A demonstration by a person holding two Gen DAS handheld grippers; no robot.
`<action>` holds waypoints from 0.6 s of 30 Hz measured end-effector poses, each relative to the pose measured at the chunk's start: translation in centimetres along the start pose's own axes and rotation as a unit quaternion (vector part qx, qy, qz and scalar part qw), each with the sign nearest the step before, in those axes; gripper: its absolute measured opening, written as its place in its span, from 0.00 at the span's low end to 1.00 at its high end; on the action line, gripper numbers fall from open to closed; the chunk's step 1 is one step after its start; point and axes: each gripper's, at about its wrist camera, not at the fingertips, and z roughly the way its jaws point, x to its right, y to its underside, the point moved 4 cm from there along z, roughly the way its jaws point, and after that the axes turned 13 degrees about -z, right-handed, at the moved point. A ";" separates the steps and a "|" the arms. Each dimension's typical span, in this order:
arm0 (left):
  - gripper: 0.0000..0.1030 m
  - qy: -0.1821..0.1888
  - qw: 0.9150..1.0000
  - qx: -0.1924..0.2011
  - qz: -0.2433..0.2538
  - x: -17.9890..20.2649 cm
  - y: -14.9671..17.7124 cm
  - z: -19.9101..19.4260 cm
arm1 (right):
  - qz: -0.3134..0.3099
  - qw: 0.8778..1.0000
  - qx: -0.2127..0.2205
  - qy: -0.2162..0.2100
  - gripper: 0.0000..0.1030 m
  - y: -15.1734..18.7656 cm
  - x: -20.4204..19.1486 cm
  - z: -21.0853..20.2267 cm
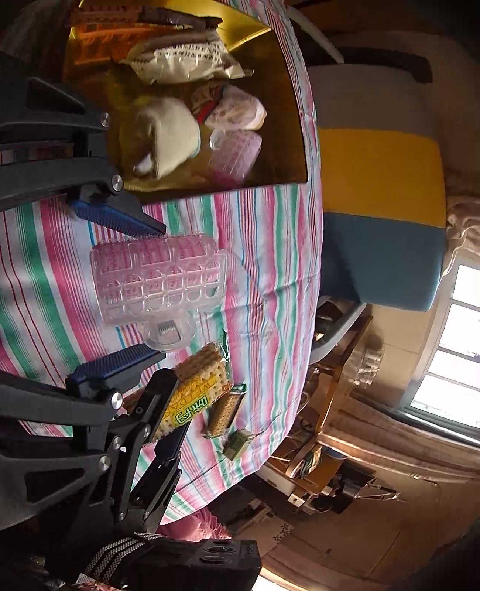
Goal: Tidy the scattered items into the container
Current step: 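Close the left tool on the clear pink curler, then carry the curler with the left tool while the right tool carries the WEIDAN pack over the tray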
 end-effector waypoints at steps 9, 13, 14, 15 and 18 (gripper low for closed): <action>0.58 -0.062 0.992 0.077 -0.080 -9.8 -5.1 -4.9 | -0.075 0.993 0.031 -0.082 0.46 -8.7 -9.1 3.6; 0.58 -0.091 0.985 0.095 -0.116 -14.3 -6.6 -6.1 | -0.100 0.989 0.027 -0.106 0.46 -11.7 -12.7 6.0; 0.58 -0.098 0.983 0.095 -0.125 -15.4 -6.8 -6.2 | -0.104 0.988 0.023 -0.113 0.46 -12.3 -13.6 6.7; 0.58 -0.105 0.981 0.095 -0.133 -16.4 -7.0 -6.2 | -0.109 0.987 0.019 -0.119 0.46 -12.8 -14.5 7.3; 0.58 -0.120 0.977 0.092 -0.151 -18.9 -7.2 -6.0 | -0.122 0.983 0.005 -0.137 0.46 -14.0 -17.1 9.3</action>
